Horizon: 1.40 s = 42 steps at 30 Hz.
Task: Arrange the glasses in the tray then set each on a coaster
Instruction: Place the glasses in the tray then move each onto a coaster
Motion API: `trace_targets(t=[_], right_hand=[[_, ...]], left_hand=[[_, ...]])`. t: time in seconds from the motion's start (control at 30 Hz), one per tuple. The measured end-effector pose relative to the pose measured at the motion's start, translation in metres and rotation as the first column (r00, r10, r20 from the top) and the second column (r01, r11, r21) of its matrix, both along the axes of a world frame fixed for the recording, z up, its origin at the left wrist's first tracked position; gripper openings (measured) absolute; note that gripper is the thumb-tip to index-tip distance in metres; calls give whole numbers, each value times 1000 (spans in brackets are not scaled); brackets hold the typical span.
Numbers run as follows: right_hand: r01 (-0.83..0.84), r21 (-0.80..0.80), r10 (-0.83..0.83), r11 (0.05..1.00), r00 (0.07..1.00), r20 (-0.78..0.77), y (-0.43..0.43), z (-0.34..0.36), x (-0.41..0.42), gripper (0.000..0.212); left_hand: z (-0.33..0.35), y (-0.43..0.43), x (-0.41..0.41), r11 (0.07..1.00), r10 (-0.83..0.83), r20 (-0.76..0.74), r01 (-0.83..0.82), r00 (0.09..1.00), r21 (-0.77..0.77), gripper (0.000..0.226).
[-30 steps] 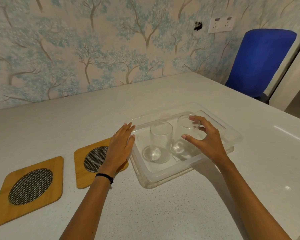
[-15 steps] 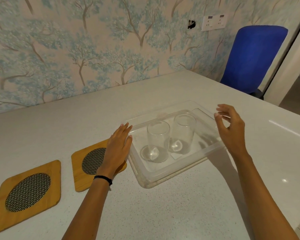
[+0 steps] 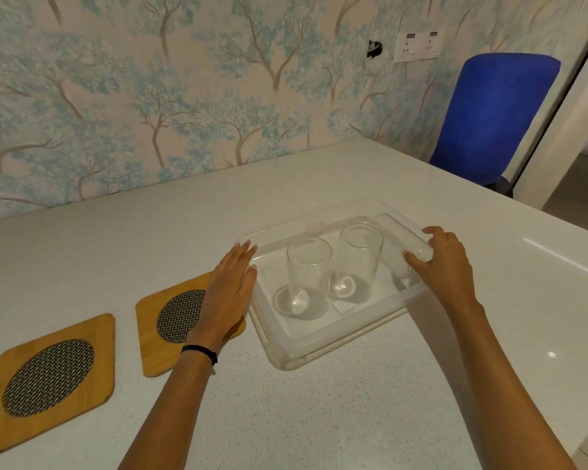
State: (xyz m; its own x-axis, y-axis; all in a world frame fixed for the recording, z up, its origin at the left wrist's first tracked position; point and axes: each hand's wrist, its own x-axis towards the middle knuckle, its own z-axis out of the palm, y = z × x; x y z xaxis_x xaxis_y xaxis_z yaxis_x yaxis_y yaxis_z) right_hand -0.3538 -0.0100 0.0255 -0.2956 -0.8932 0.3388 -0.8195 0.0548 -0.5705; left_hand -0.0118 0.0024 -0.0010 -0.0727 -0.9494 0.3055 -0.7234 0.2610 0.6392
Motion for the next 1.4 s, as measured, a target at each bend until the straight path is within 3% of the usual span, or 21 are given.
trace_targets(t=[0.43,0.6,0.8,1.07,1.23,1.4], right_hand=[[-20,296,60,955,990,-125,-8,4,14,81],[-29,183,38,983,998,-46,-7,3,15,76],[-15,-33,20,999,984,177,-6,2,15,71],[22,-374,103,927,945,312,-4,10,12,67],[79,-461,135,884,901,412,0,16,11,61],[39,-471,174,881,900,399,0,14,14,54]], left_hand=[[0,2,-1,1000,5,-4,-5,1000,6,43],[1,3,-1,1000,-2,1,2,1000,-2,42],[1,3,-1,1000,-5,-10,5,1000,4,43],[0,3,-1,1000,-8,-11,8,1000,6,43],[-1,3,-1,1000,-8,-21,8,1000,0,43],[-1,3,0,1000,-12,-17,12,1000,0,43]])
